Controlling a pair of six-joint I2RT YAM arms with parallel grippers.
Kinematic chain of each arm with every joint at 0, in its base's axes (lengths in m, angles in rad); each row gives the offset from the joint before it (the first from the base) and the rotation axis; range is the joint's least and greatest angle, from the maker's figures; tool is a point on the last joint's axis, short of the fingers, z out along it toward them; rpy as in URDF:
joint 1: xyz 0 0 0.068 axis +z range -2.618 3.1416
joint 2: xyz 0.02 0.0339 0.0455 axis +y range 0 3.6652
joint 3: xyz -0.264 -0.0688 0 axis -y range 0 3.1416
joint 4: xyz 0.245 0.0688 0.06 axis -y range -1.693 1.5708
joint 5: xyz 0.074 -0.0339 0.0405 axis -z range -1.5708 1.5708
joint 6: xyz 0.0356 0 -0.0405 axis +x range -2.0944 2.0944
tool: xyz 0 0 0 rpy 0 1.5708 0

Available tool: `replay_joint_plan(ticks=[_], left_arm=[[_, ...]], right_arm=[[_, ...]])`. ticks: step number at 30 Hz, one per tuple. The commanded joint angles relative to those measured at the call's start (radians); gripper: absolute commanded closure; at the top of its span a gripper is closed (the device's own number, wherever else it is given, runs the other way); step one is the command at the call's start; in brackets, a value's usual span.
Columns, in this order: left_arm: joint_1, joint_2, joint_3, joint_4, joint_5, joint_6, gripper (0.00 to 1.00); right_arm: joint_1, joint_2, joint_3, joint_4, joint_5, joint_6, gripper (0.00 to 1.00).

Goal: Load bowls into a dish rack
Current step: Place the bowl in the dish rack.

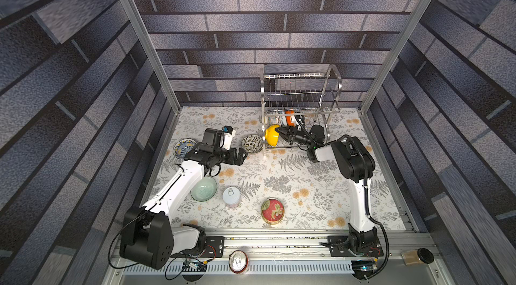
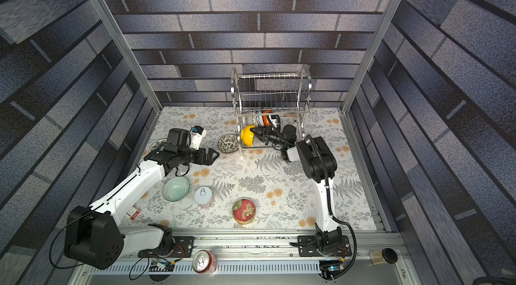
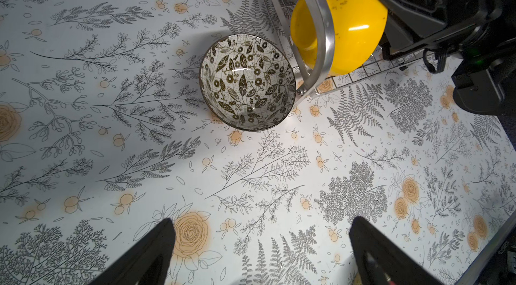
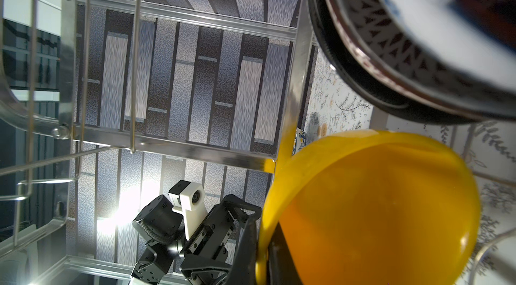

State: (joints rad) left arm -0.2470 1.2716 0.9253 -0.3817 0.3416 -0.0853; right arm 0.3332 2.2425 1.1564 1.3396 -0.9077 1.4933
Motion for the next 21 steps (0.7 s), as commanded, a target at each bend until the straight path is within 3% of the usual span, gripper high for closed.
replay_joint_plan(ticks=[1, 13, 21], left_arm=[[0.009, 0.006, 0.012, -0.013, 0.022, 0.018, 0.0], [0.019, 0.031, 0.02, -0.014, 0.029, 0.018, 0.0], [0.022, 0.051, 0.03, -0.017, 0.036, 0.018, 0.0]], right_arm=[[-0.001, 0.029, 0.014, 0.034, -0.044, 0.002, 0.94], [-0.038, 0.031, 0.0, -0.054, -0.082, -0.061, 0.92], [-0.039, 0.005, 0.023, -0.144, -0.094, -0.119, 0.8]])
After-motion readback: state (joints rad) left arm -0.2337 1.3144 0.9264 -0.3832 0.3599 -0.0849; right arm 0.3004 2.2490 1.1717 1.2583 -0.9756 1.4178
